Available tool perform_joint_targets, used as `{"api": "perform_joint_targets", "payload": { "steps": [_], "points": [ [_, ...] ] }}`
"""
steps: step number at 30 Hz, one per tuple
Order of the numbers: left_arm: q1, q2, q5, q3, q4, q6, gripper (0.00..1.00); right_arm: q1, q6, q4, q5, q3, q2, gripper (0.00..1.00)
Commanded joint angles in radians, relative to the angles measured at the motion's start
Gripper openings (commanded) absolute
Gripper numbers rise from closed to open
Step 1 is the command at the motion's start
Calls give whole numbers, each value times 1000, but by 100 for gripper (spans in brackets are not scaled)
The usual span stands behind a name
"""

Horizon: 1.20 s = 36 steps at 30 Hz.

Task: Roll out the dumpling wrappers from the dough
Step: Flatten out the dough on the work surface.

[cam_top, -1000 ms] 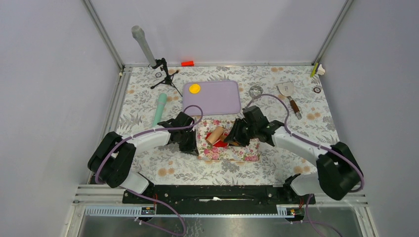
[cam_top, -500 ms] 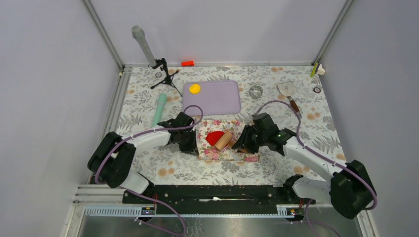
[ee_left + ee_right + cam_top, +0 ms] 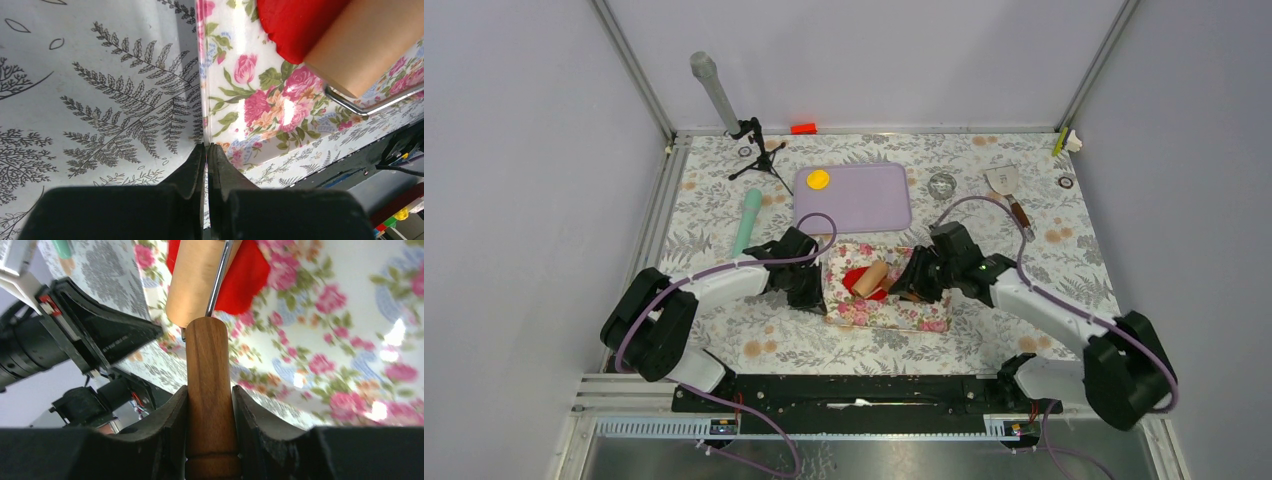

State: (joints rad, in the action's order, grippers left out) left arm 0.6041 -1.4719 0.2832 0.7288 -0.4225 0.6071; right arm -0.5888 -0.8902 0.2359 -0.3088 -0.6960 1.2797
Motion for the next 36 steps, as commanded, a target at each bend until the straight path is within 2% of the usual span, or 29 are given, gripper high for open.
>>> {"api": "perform_joint_targets", "payload": {
  "steps": [1, 5, 11, 16, 24, 31, 36],
  "points": [
    [5, 36, 35, 18, -30, -44, 0, 20, 16, 488, 268, 108, -74, 0],
    [5, 35, 35, 15, -27, -43, 0, 21, 7, 426, 262, 104, -32, 0],
    [5, 35, 40, 9, -26, -44, 0, 21, 12, 240, 233, 5, 219, 0],
    [8, 30, 43, 9, -27, -50, 0, 20, 6, 179, 216, -37, 298, 0],
    [11, 27, 63, 12, -27, -51, 0, 19, 10, 174, 221, -69, 303, 0],
    [29, 41, 75, -2, -63, -50, 0, 18, -2, 150, 237, -2, 306, 0],
    [43, 72, 73, -23, -102, -32, 0, 21, 19, 199, 261, 36, 235, 0]
  ]
}}
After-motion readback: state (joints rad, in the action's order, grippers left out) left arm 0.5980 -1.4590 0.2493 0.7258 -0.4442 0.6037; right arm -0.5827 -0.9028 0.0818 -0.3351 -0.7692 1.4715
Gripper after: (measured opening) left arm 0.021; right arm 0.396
